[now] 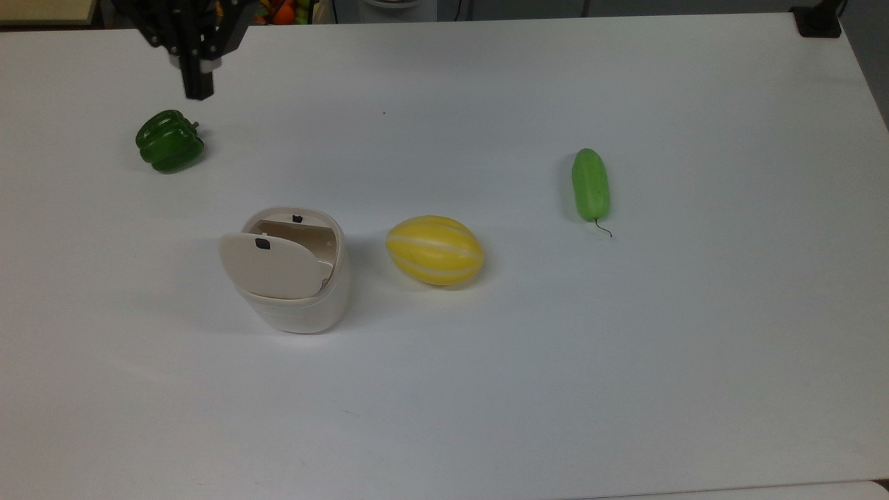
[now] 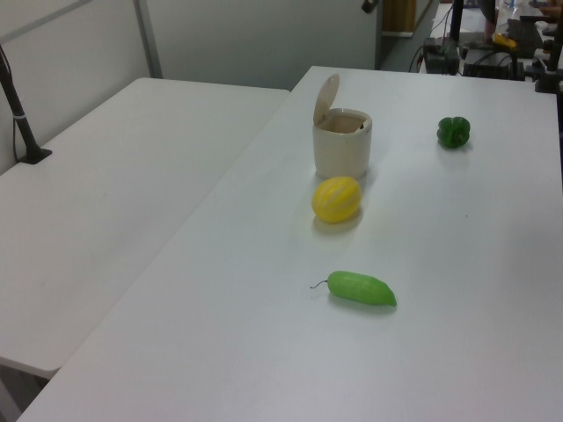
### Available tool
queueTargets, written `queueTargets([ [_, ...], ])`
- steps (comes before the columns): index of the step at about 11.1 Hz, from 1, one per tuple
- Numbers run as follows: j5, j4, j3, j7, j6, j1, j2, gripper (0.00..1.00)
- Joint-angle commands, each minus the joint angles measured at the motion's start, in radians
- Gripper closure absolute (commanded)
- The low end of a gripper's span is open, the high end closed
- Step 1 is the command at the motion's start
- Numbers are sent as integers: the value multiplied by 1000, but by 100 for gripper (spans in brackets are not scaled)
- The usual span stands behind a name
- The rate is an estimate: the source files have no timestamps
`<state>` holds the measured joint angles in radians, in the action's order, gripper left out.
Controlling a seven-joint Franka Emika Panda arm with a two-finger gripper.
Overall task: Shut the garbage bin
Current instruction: 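Move the gripper down toward the open lid of the cream bin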
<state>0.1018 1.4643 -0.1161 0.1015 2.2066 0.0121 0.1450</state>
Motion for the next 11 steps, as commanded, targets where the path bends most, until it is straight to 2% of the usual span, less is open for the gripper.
queueTargets([
  [1,15,-59,-10,50,122,-11,73,92],
  [3,13,-119,-11,78,159,-11,125,92],
  [6,9,-148,-16,87,284,-14,185,92],
  [9,1,-165,-40,89,285,-70,261,92],
  [11,-13,-157,-40,84,274,-78,284,93],
])
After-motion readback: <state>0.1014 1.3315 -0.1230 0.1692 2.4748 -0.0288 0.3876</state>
